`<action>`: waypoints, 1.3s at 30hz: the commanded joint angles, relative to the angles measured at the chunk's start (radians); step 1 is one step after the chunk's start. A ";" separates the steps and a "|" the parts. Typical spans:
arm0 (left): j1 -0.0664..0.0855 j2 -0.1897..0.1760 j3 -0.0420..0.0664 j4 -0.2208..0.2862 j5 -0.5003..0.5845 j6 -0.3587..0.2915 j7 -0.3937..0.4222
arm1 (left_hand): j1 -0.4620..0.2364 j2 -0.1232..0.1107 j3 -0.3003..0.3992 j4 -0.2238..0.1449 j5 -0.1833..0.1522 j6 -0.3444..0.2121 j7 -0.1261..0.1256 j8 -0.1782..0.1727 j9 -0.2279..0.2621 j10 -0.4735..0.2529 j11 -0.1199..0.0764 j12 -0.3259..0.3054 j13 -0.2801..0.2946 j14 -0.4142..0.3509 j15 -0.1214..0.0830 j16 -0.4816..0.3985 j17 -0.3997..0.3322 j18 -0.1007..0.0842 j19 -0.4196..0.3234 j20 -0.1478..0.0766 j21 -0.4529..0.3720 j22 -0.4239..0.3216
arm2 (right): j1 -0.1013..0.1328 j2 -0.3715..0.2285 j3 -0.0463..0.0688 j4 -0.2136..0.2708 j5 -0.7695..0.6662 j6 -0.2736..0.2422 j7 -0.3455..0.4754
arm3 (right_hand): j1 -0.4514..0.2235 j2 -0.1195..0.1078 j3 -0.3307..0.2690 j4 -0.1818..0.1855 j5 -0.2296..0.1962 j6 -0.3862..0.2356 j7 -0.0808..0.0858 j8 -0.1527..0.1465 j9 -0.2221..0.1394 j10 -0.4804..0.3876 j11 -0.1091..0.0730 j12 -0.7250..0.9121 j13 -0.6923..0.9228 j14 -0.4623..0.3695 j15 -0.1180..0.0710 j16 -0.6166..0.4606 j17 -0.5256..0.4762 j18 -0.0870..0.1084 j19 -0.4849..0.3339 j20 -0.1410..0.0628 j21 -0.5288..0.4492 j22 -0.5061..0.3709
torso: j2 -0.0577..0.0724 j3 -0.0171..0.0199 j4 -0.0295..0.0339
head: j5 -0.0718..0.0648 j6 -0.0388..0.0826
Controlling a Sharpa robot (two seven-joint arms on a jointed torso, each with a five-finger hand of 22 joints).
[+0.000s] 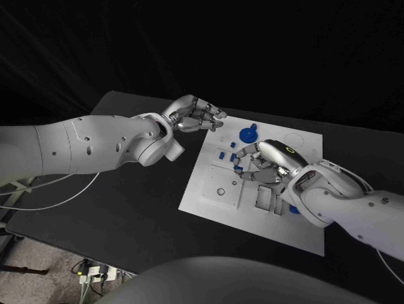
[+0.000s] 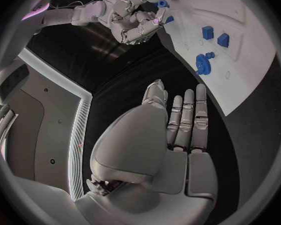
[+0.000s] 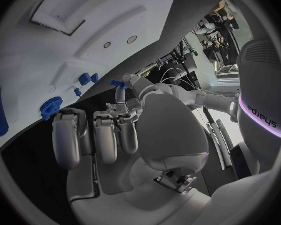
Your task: Assemble the parts on the task board
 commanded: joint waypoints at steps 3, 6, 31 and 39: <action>-0.001 -0.004 0.000 0.009 -0.050 0.061 0.057 | 0.045 -0.015 -0.008 -0.001 0.011 0.004 -0.010 0.010 0.003 0.084 -0.014 0.079 0.037 0.055 -0.019 0.050 0.020 0.006 -0.002 -0.019 0.013 0.019 | 0.002 -0.027 0.001 0.028 0.195 -0.090 0.151 | -0.005 0.005 0.000 0.010 0.004 -0.010 0.000 -0.003 0.005 0.104 -0.004 0.004 0.263 0.104 -0.004 0.003 0.263 -0.005 0.017 -0.006 -0.001 0.220 | -0.001 -0.0001 -0.0002 | -0.008 0.000; -0.001 -0.005 0.000 0.013 -0.081 0.082 0.057 | 0.064 -0.029 -0.016 -0.003 -0.001 0.008 -0.008 0.011 0.002 0.130 -0.034 0.148 0.079 0.098 -0.038 0.116 0.054 0.008 0.001 -0.028 0.022 0.035 | 0.008 -0.044 0.001 0.047 0.248 -0.089 0.175 | -0.004 0.006 0.001 0.010 0.004 -0.010 0.000 -0.003 0.006 0.104 -0.004 0.004 0.263 0.104 -0.004 0.003 0.263 -0.005 0.016 -0.005 -0.002 0.220 | -0.001 -0.0005 0.0002 | -0.015 0.000; -0.020 0.026 0.000 0.026 -0.161 0.414 -0.073 | 0.137 -0.046 -0.045 -0.121 0.192 -0.108 -0.059 0.003 -0.010 -0.184 -0.031 0.566 0.614 -0.263 -0.045 0.696 0.602 -0.049 -0.220 -0.100 0.117 0.278 | 0.026 -0.072 0.002 0.111 0.425 0.008 0.250 | 0.013 0.017 0.004 0.019 -0.020 -0.034 0.010 -0.009 0.031 0.104 0.005 0.004 0.263 0.104 0.004 0.003 0.263 -0.003 0.007 0.001 -0.009 0.217 | 0.000 -0.0014 0.0008 | -0.031 0.000; -0.022 0.036 0.000 0.026 -0.154 0.464 -0.084 | 0.143 -0.047 -0.028 -0.168 0.305 -0.128 -0.078 0.027 -0.004 -0.241 -0.024 0.558 0.648 -0.323 -0.039 0.687 0.617 -0.075 -0.295 -0.120 0.155 0.278 | 0.026 -0.068 0.002 0.109 0.428 0.043 0.240 | 0.017 0.019 0.004 0.019 -0.023 -0.038 0.011 -0.011 0.033 0.104 0.006 0.004 0.263 0.104 0.005 0.003 0.263 -0.003 0.006 0.002 -0.010 0.217 | 0.000 -0.0009 0.0010 | -0.031 0.000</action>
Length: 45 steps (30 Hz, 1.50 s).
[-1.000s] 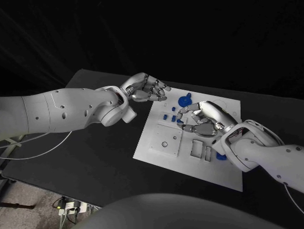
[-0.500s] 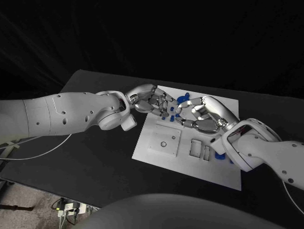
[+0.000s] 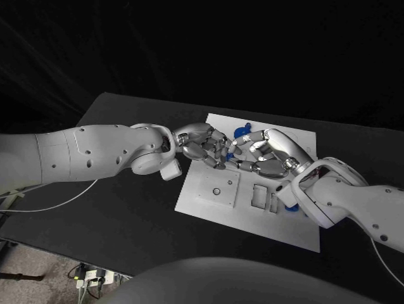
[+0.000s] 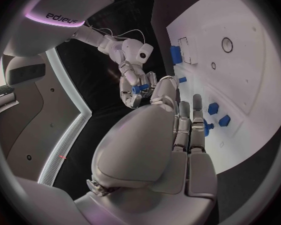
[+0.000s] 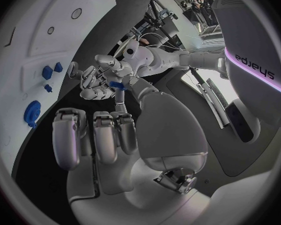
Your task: Assemble the parts on the task board
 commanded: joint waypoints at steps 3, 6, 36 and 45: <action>-0.002 0.008 0.001 0.003 0.008 0.088 -0.020 | 0.015 0.003 0.017 -0.040 0.034 -0.015 -0.021 0.017 0.004 -0.039 0.005 -0.008 0.018 -0.035 0.006 -0.011 0.004 -0.032 -0.050 -0.011 0.028 0.031 | 0.000 0.005 0.000 -0.001 0.012 0.061 0.007 | 0.006 0.006 0.001 0.005 -0.006 -0.006 0.000 0.003 0.002 0.104 0.006 0.004 0.263 0.104 0.005 0.003 0.263 -0.003 0.006 0.002 -0.006 0.217 | 0.000 0.0005 -0.0002 | 0.000 0.000; -0.003 0.011 0.001 0.003 0.013 0.105 -0.025 | 0.009 0.005 0.027 -0.063 0.041 -0.022 -0.038 0.032 0.008 -0.058 0.007 -0.008 0.028 -0.051 0.009 -0.014 0.006 -0.041 -0.079 -0.015 0.042 0.030 | -0.001 0.007 0.000 -0.001 0.012 0.071 0.004 | 0.008 0.007 0.002 0.005 -0.007 -0.007 0.001 0.002 0.003 0.104 0.007 0.004 0.263 0.104 0.006 0.003 0.263 -0.003 0.006 0.002 -0.006 0.217 | 0.000 0.0005 -0.0002 | -0.001 0.000; -0.004 0.007 0.001 0.003 0.024 0.185 -0.055 | -0.099 0.011 0.187 -0.251 0.090 0.106 0.002 0.235 0.064 -0.083 0.006 -0.054 0.023 -0.089 0.010 -0.024 0.000 -0.048 -0.197 -0.015 0.167 0.029 | -0.004 -0.001 0.000 -0.015 -0.006 0.134 -0.038 | 0.018 0.012 0.004 0.003 -0.008 -0.010 0.004 0.002 0.012 0.104 0.009 0.004 0.263 0.104 0.009 0.003 0.263 -0.002 0.002 0.005 -0.009 0.216 | -0.001 0.0005 -0.0003 | 0.000 0.000; -0.004 0.005 0.001 -0.002 0.024 0.186 -0.066 | -0.134 0.012 0.222 -0.288 0.089 0.095 0.003 0.272 0.078 -0.079 0.007 -0.060 0.019 -0.087 0.011 -0.023 -0.002 -0.047 -0.209 -0.013 0.190 0.028 | -0.005 -0.002 0.000 -0.016 -0.010 0.141 -0.043 | 0.021 0.012 0.004 0.003 -0.008 -0.011 0.005 0.003 0.014 0.104 0.010 0.004 0.263 0.104 0.009 0.003 0.263 -0.001 0.001 0.006 -0.010 0.215 | 0.000 0.0009 0.0000 | 0.002 0.000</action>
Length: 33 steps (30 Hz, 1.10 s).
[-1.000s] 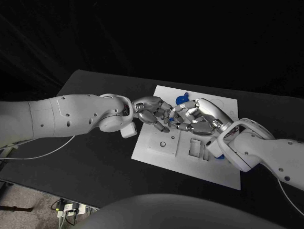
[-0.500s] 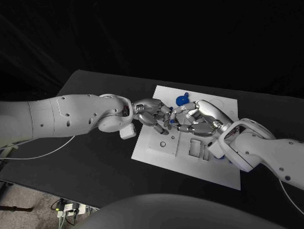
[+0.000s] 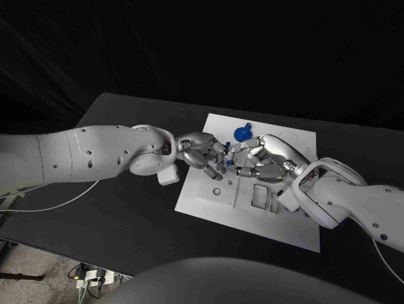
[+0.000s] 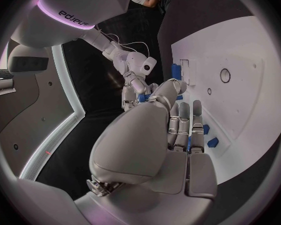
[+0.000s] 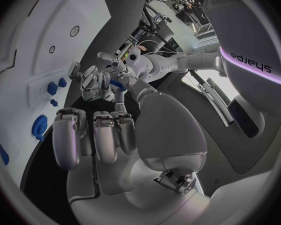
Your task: Assemble the parts on the task board
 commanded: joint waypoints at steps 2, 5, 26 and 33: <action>0.000 0.000 0.001 -0.001 0.009 0.025 -0.001 | -0.026 0.002 0.013 -0.022 0.003 -0.016 0.002 0.017 0.005 0.003 -0.003 -0.006 -0.003 -0.004 0.003 -0.003 -0.002 -0.014 -0.012 0.000 0.016 0.028 | -0.003 -0.003 -0.001 -0.003 -0.014 0.024 -0.016 | 0.008 0.001 0.004 0.003 0.005 0.006 -0.001 0.007 0.002 0.108 0.006 0.004 0.263 0.104 0.009 0.003 0.263 -0.001 0.001 0.005 -0.006 0.215 | 0.000 0.0001 0.0000 | 0.002 0.000; 0.000 0.000 0.001 -0.002 0.009 0.024 -0.003 | -0.034 0.003 0.020 -0.030 0.003 -0.020 0.002 0.023 0.008 0.003 -0.002 -0.008 -0.005 -0.003 0.003 -0.003 -0.002 -0.014 -0.014 0.001 0.021 0.028 | -0.003 -0.004 -0.001 -0.003 -0.014 0.024 -0.016 | 0.008 0.001 0.004 0.003 0.005 0.006 -0.001 0.007 0.002 0.108 0.006 0.004 0.263 0.104 0.009 0.003 0.263 -0.001 0.001 0.005 -0.006 0.215 | 0.000 -0.0002 0.0003 | 0.004 0.000; -0.001 -0.004 0.001 -0.008 0.006 0.017 -0.006 | -0.067 0.013 0.052 -0.076 0.005 -0.019 0.004 0.072 0.027 0.023 -0.002 -0.012 -0.014 0.008 0.003 -0.001 -0.006 -0.013 -0.021 0.001 0.061 0.029 | -0.004 -0.013 -0.001 -0.006 -0.015 0.024 -0.022 | 0.013 0.002 0.005 0.002 0.007 0.005 0.001 0.008 0.006 0.108 0.007 0.004 0.263 0.104 0.010 0.003 0.263 0.001 -0.004 0.006 -0.013 0.213 | 0.000 -0.0001 0.0004 | 0.008 0.000; -0.001 -0.006 0.001 -0.009 0.005 0.015 -0.011 | -0.074 0.013 0.056 -0.083 0.005 -0.021 0.005 0.079 0.030 0.024 -0.002 -0.013 -0.015 0.009 0.003 -0.001 -0.007 -0.013 -0.023 0.001 0.067 0.029 | -0.004 -0.016 -0.001 -0.008 -0.015 0.024 -0.025 | 0.013 0.002 0.005 0.002 0.007 0.005 0.001 0.008 0.006 0.108 0.007 0.004 0.263 0.104 0.010 0.003 0.263 0.001 -0.005 0.006 -0.013 0.213 | 0.000 -0.0002 0.0002 | 0.010 0.000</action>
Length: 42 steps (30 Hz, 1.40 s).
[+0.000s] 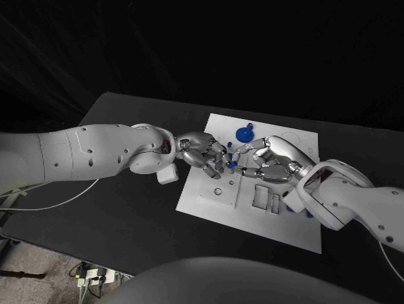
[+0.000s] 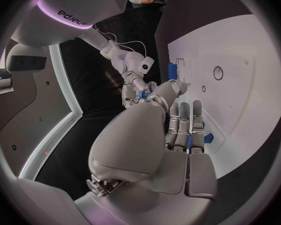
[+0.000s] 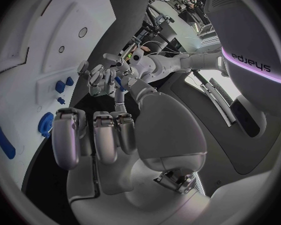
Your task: Assemble the parts on the task board
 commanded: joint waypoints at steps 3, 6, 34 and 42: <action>0.000 0.000 0.001 0.001 0.005 0.010 0.002 | -0.015 0.001 -0.001 -0.007 0.005 -0.006 0.000 0.005 0.002 0.006 0.001 -0.007 -0.001 0.005 -0.001 -0.002 -0.002 -0.013 -0.008 -0.001 0.005 0.029 | -0.002 -0.002 -0.001 -0.001 -0.011 0.017 -0.010 | 0.010 0.002 0.003 0.000 0.005 0.004 0.001 0.007 0.003 0.108 0.008 0.004 0.263 0.104 0.010 0.003 0.263 0.001 -0.002 0.003 -0.004 0.213 | 0.000 0.0000 -0.0003 | 0.002 0.000; 0.000 0.001 0.001 0.000 0.003 0.008 -0.004 | -0.019 0.002 0.002 -0.011 0.005 -0.011 0.001 0.007 0.002 0.006 0.001 -0.009 -0.003 0.005 -0.001 -0.003 -0.003 -0.013 -0.008 0.000 0.010 0.029 | -0.002 -0.002 -0.001 -0.002 -0.011 0.017 -0.011 | 0.010 0.002 0.003 0.000 0.005 0.004 0.001 0.007 0.003 0.108 0.008 0.004 0.263 0.104 0.010 0.003 0.263 0.001 -0.002 0.003 -0.004 0.213 | 0.000 0.0001 -0.0003 | 0.002 0.000; 0.000 -0.022 0.001 -0.005 -0.019 -0.083 -0.034 | -0.072 0.017 0.006 -0.058 0.007 -0.246 0.054 -0.029 -0.016 0.004 0.005 -0.020 -0.019 0.005 0.005 -0.004 -0.009 -0.010 -0.001 0.004 0.091 0.028 | -0.008 0.027 -0.001 -0.053 -0.123 0.033 -0.078 | 0.011 0.003 0.003 0.000 0.004 0.003 0.001 0.007 0.006 0.108 0.009 0.004 0.263 0.104 0.011 0.003 0.263 0.003 -0.008 0.004 -0.011 0.210 | 0.000 -0.0005 0.0010 | 0.001 0.000; 0.000 -0.064 0.001 0.018 -0.020 -0.182 0.007 | -0.087 0.013 0.000 -0.058 0.025 -0.295 0.082 0.017 -0.011 0.008 -0.014 -0.034 -0.034 0.015 -0.010 -0.035 -0.038 -0.003 0.007 -0.002 0.131 0.026 | -0.025 0.058 -0.002 -0.112 -0.239 0.048 -0.123 | 0.014 0.005 0.001 0.001 -0.001 -0.001 0.003 0.007 0.011 0.108 0.010 0.004 0.263 0.104 0.013 0.003 0.263 0.004 -0.011 0.005 -0.015 0.209 | 0.000 -0.0009 0.0029 | 0.007 0.000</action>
